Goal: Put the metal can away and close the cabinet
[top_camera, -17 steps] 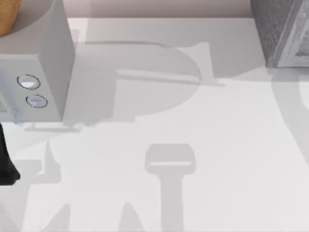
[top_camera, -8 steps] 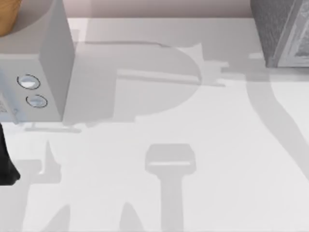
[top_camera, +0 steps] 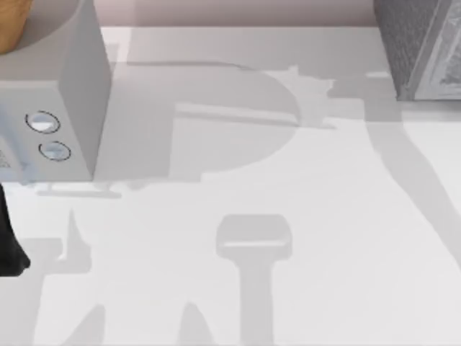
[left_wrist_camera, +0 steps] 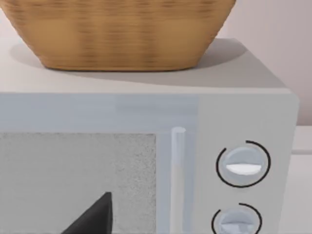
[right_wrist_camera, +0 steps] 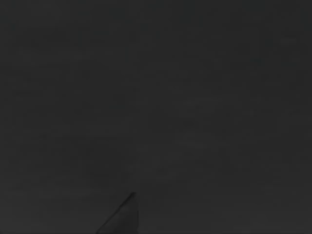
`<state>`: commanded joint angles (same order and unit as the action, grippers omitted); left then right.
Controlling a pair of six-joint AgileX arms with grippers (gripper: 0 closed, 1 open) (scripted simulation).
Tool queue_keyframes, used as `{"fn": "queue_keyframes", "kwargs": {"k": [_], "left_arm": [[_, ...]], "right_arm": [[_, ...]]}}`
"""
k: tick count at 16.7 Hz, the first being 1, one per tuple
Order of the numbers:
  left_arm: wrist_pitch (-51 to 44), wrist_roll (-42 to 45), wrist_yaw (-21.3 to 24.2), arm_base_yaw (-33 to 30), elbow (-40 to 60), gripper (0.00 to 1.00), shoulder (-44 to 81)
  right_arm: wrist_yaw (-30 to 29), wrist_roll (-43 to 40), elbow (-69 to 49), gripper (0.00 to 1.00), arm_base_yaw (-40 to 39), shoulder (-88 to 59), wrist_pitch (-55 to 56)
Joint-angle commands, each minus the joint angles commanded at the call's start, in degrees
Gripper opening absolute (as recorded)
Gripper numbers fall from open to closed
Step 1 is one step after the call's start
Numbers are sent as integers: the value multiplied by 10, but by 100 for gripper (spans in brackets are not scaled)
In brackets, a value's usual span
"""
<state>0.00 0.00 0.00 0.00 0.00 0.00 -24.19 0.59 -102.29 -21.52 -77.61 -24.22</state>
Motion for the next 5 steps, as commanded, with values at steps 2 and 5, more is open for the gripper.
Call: {"fn": "queue_keyframes", "kwargs": {"k": [2,5], "left_arm": [[0,0,0,0,0,100,0],[0,0,0,0,0,100,0]], "right_arm": [[10,0,-12,100,10,-20,5],[22,1,-26,100,22,-38,12]]}}
